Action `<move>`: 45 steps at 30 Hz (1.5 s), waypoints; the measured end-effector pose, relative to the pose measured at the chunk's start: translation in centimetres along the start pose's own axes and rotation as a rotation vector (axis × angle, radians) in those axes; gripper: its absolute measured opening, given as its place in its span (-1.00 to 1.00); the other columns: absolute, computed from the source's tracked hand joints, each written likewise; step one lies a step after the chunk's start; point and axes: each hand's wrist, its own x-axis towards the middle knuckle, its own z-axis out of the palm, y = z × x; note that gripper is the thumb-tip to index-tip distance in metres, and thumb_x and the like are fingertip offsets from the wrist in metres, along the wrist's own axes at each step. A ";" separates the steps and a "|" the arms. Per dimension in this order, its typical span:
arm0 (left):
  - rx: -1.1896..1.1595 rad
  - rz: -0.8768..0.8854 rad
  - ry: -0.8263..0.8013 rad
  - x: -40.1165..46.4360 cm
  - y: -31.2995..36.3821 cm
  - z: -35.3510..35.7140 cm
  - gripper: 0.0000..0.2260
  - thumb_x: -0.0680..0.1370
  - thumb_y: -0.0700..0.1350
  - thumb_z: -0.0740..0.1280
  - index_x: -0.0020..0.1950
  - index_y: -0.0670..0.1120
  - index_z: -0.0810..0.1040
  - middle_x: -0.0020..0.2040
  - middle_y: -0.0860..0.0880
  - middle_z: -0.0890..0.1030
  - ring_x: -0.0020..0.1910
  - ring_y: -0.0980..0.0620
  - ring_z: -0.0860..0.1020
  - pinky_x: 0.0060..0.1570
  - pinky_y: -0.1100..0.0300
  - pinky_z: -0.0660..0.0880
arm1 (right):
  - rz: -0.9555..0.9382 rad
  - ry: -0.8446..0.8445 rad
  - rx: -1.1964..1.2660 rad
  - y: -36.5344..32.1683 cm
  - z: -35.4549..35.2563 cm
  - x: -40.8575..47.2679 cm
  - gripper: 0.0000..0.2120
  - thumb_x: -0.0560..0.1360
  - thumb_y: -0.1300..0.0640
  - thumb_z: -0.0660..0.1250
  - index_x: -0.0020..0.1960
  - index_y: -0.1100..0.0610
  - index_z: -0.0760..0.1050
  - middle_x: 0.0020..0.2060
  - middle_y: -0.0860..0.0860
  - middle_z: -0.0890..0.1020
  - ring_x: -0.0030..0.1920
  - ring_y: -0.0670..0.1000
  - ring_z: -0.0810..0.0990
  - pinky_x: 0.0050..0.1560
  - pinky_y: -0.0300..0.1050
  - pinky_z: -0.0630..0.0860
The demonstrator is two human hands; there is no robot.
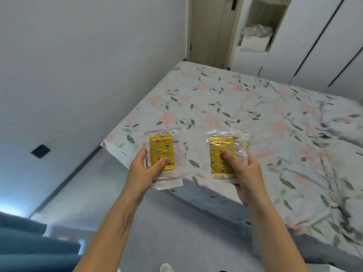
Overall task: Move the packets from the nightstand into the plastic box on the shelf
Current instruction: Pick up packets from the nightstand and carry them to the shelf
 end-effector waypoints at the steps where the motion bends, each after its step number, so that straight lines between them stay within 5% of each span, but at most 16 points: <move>1: -0.009 0.002 0.048 0.0 0.3 -3.1 -0.77 0.48 -0.09 0.45 0.04 0.19 0.55 -0.06 0.21 0.71 -0.11 0.17 0.69 -0.26 0.34 0.59 | 0.010 -0.047 -0.012 0.8 3.2 0.4 -0.55 0.23 0.06 0.54 0.09 0.09 0.59 -0.09 0.05 0.74 -0.11 0.06 0.74 -0.26 -0.12 0.64; 8: -0.052 -0.016 0.347 -0.8 0.1 -20.4 -0.66 0.46 -0.08 0.47 0.02 0.36 0.52 -0.04 0.25 0.68 -0.08 0.23 0.66 -0.29 0.35 0.58 | 0.097 -0.312 -0.151 5.7 22.7 1.8 -0.56 0.23 0.11 0.56 0.08 0.12 0.58 -0.11 0.06 0.74 -0.14 0.08 0.74 -0.26 -0.06 0.64; 13: -0.065 -0.056 0.483 2.2 -0.5 -29.4 -0.67 0.34 0.10 0.47 -0.06 0.50 0.48 -0.06 0.36 0.64 -0.12 0.38 0.61 -0.36 0.44 0.52 | 0.134 -0.445 -0.226 9.2 33.9 5.3 -0.75 0.37 0.21 0.51 0.01 0.06 0.57 -0.18 -0.01 0.75 -0.19 0.04 0.74 -0.34 -0.12 0.63; 18: -0.059 -0.048 0.506 10.0 -0.6 -37.4 -0.63 0.38 0.09 0.46 0.10 0.37 0.45 -0.06 0.39 0.62 -0.10 0.41 0.60 -0.36 0.46 0.52 | 0.167 -0.466 -0.232 12.4 44.5 10.8 -0.71 0.37 0.17 0.52 0.06 0.05 0.57 -0.16 -0.02 0.75 -0.18 0.03 0.74 -0.35 -0.14 0.63; 21: -0.048 -0.065 0.531 16.4 -0.9 -42.9 -0.62 0.47 0.00 0.46 0.23 0.22 0.46 0.04 0.21 0.66 -0.01 0.19 0.65 -0.20 0.31 0.60 | 0.199 -0.462 -0.229 14.3 51.7 15.6 -0.68 0.39 0.17 0.51 0.12 0.09 0.57 -0.12 0.02 0.75 -0.16 0.04 0.74 -0.33 -0.12 0.63; 26: -0.054 -0.064 0.497 24.8 0.4 -50.7 -0.68 0.51 -0.16 0.44 0.16 0.17 0.50 0.01 0.09 0.70 -0.03 0.09 0.68 -0.21 0.29 0.61 | 0.210 -0.436 -0.257 14.9 61.6 21.5 -0.63 0.41 0.13 0.51 0.19 0.09 0.56 -0.01 0.07 0.72 -0.02 0.13 0.71 0.03 0.20 0.63; 30: -0.098 -0.062 0.456 31.6 1.9 -56.2 -0.67 0.51 -0.18 0.43 0.11 0.23 0.53 0.03 0.04 0.70 -0.02 0.04 0.69 -0.14 0.17 0.64 | 0.198 -0.421 -0.269 14.7 68.3 26.4 -0.63 0.35 0.10 0.54 0.13 0.06 0.58 -0.05 0.03 0.74 -0.06 0.08 0.73 -0.03 0.10 0.65; 35: -0.093 -0.045 0.367 42.0 3.1 -61.5 -0.66 0.51 -0.19 0.44 0.19 0.14 0.51 0.03 0.06 0.70 -0.03 0.07 0.69 -0.18 0.28 0.61 | 0.152 -0.380 -0.257 15.0 75.5 33.3 -0.54 0.15 -0.04 0.56 0.03 0.01 0.60 -0.10 -0.01 0.74 -0.10 0.04 0.73 -0.14 0.01 0.64; 39: -0.072 -0.022 0.287 51.4 4.3 -64.8 -0.62 0.49 -0.17 0.46 0.23 0.13 0.47 0.01 0.16 0.69 -0.05 0.16 0.68 -0.20 0.33 0.59 | 0.100 -0.288 -0.188 14.9 80.7 38.8 -0.65 0.25 0.06 0.54 0.02 0.00 0.60 -0.12 -0.04 0.75 -0.16 -0.01 0.74 -0.34 -0.18 0.62; 45: -0.018 -0.018 0.117 64.3 7.3 -66.4 -0.63 0.48 -0.12 0.48 0.13 0.25 0.47 -0.03 0.31 0.65 -0.08 0.30 0.64 -0.27 0.45 0.53 | 0.056 -0.104 -0.120 12.6 84.2 46.1 -0.70 0.40 0.13 0.51 0.11 0.02 0.60 -0.09 -0.03 0.74 -0.13 0.00 0.74 -0.24 -0.12 0.64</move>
